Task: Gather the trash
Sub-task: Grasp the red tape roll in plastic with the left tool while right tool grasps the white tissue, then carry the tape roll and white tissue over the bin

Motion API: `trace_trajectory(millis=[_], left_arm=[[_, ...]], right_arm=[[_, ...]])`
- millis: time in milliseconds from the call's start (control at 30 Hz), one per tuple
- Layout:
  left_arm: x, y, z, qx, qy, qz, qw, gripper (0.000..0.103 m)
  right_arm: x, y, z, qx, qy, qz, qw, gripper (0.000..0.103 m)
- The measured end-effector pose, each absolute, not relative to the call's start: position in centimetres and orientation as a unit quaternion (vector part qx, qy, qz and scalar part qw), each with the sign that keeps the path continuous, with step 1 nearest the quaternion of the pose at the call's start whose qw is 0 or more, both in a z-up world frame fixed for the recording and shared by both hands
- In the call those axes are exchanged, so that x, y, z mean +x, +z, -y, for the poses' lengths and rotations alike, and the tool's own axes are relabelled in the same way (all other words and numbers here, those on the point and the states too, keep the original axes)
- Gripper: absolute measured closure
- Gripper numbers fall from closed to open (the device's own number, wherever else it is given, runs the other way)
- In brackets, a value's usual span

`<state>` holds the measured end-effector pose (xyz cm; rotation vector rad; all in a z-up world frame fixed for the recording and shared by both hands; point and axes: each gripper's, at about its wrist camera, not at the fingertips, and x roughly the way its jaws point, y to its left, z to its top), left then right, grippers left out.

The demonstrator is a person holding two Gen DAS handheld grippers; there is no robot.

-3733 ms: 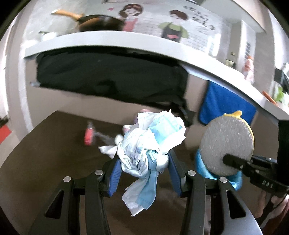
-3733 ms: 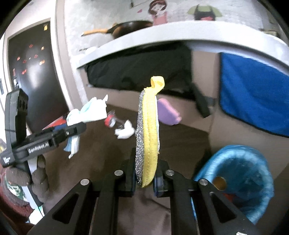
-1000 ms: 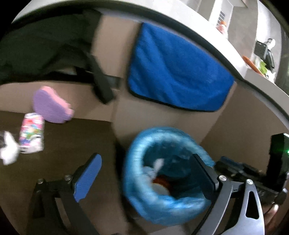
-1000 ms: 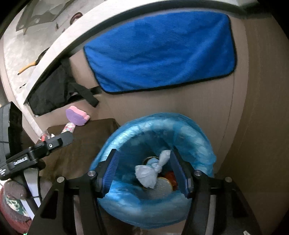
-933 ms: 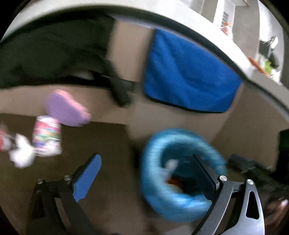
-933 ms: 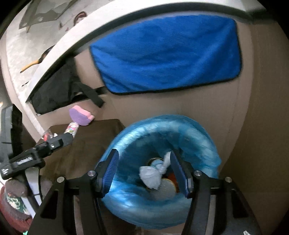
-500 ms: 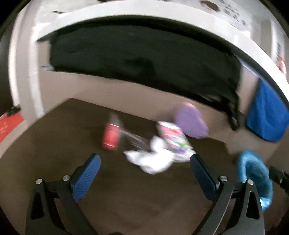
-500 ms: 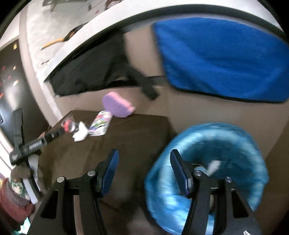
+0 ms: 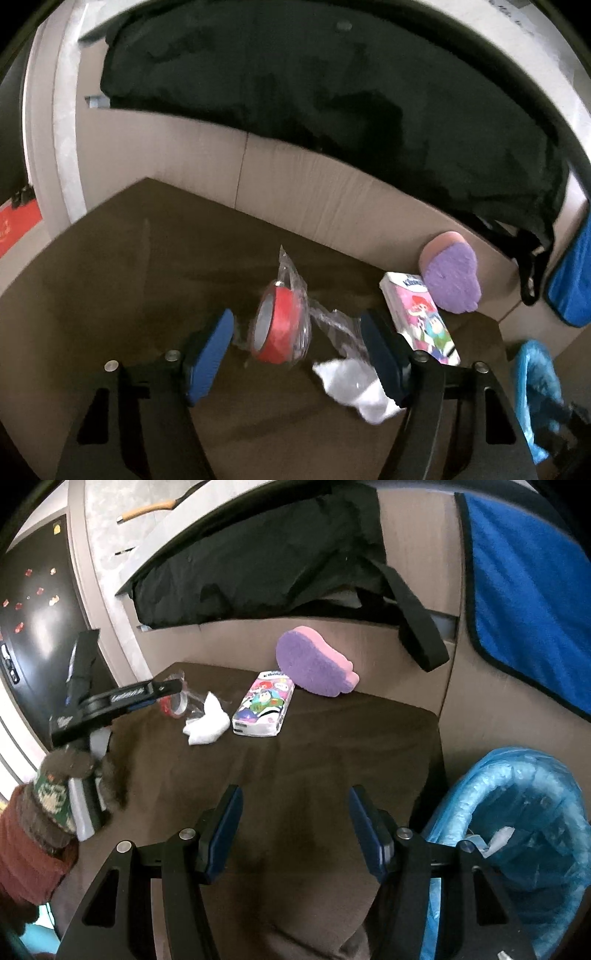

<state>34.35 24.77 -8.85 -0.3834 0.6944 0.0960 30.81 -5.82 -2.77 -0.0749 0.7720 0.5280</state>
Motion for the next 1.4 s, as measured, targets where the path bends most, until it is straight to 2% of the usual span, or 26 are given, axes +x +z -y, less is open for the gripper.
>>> trace_trajectory(millis=[67, 133, 200, 500, 700, 867, 1100, 1400], left_arm=[[35.5, -9.5, -24.7, -0.187, 0.047, -0.349, 0.917, 0.045], [36.0, -9.9, -24.8, -0.187, 0.045, -0.362, 0.912, 0.076], [35.7, -9.7, -25.3, -0.194, 0.038, -0.355, 0.914, 0.080], [30.3, -6.5, -28.8, -0.256, 0.006, -0.297, 0.920, 0.081], [26.4, -5.5, -30.0, -0.252, 0.011, -0.261, 0.932, 0.081], [25.9, -6.1, -31.0, -0.276, 0.005, -0.255, 0.927, 0.081], [24.7, -5.3, -31.0, -0.249, 0.023, -0.234, 0.939, 0.081], [24.9, -5.5, -31.1, -0.247, 0.024, -0.246, 0.937, 0.081]], right_arm=[[31.0, -3.0, 5.8, -0.035, 0.253, -0.377, 0.890, 0.046], [31.2, -3.3, 5.9, -0.035, 0.250, -0.382, 0.889, 0.046], [31.3, -3.4, 5.9, -0.034, 0.247, -0.387, 0.888, 0.046], [32.1, -3.1, 3.6, -0.040, 0.258, -0.393, 0.882, 0.046], [32.5, -2.4, -0.9, -0.068, 0.284, -0.383, 0.877, 0.046], [33.9, -2.7, -5.3, -0.084, 0.300, -0.389, 0.867, 0.046], [36.3, -4.2, -9.6, -0.097, 0.292, -0.403, 0.862, 0.046], [38.6, -6.7, -12.7, -0.135, 0.260, -0.420, 0.859, 0.058]])
